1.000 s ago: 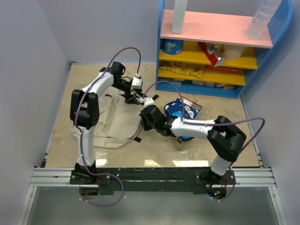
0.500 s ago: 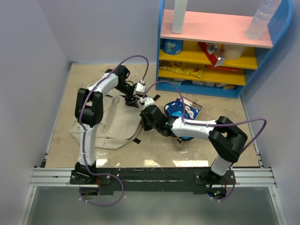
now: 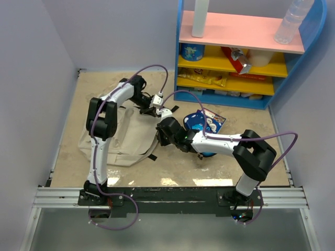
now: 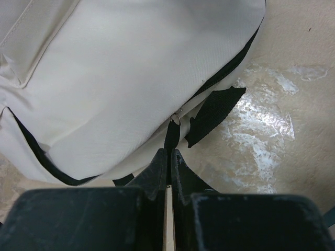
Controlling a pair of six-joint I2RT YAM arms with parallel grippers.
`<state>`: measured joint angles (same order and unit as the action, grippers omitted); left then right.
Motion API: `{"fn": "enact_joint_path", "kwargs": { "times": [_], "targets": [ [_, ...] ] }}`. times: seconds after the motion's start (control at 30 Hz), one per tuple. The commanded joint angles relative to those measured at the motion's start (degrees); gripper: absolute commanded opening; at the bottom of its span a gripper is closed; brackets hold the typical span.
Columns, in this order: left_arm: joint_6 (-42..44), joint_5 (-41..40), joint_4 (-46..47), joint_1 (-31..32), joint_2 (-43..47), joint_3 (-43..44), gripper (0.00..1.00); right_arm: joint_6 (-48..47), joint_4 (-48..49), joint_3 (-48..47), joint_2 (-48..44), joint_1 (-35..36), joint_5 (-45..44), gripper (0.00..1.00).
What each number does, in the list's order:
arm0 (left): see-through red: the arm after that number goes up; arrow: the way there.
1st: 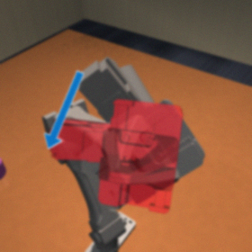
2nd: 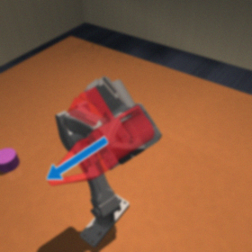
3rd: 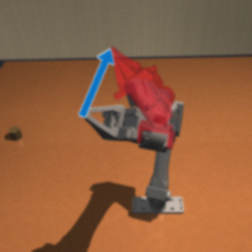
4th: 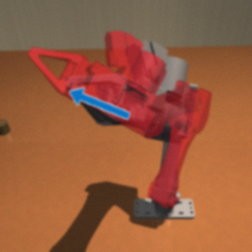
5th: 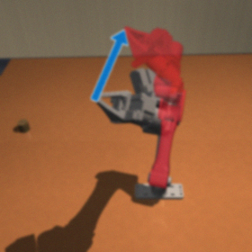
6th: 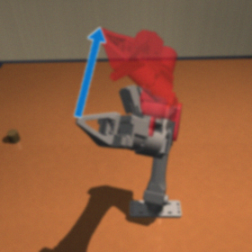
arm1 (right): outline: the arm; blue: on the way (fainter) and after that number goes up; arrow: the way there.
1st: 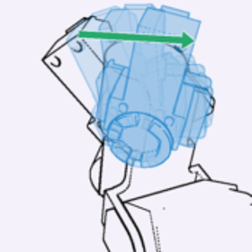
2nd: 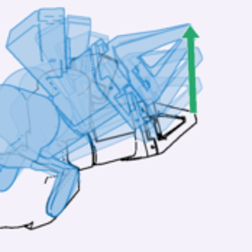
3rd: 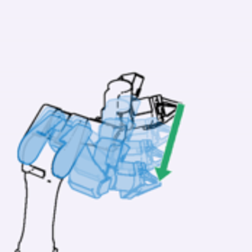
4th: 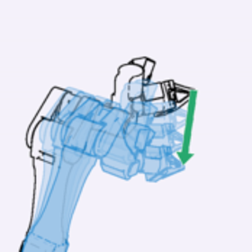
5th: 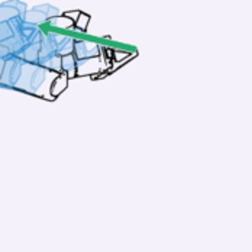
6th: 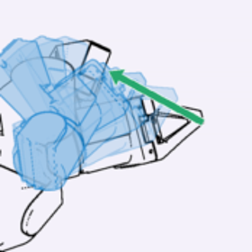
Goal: Pack the student bag
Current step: Unzip the student bag at the center of the board.
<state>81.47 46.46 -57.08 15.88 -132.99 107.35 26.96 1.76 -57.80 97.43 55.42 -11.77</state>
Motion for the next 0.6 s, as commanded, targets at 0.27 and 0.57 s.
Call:
{"fn": "enact_joint_path", "kwargs": {
  "times": [0.27,0.57],
  "targets": [
    [-23.0,2.9,21.4,-3.2,7.6,-2.6,0.00,0.2,2.3,2.5,-4.0,0.0,-0.4,0.00],
    [-51.1,-3.4,44.1,-8.4,10.7,-6.6,0.00,0.7,2.1,4.3,-5.7,1.3,-1.0,0.00]
  ]
}}
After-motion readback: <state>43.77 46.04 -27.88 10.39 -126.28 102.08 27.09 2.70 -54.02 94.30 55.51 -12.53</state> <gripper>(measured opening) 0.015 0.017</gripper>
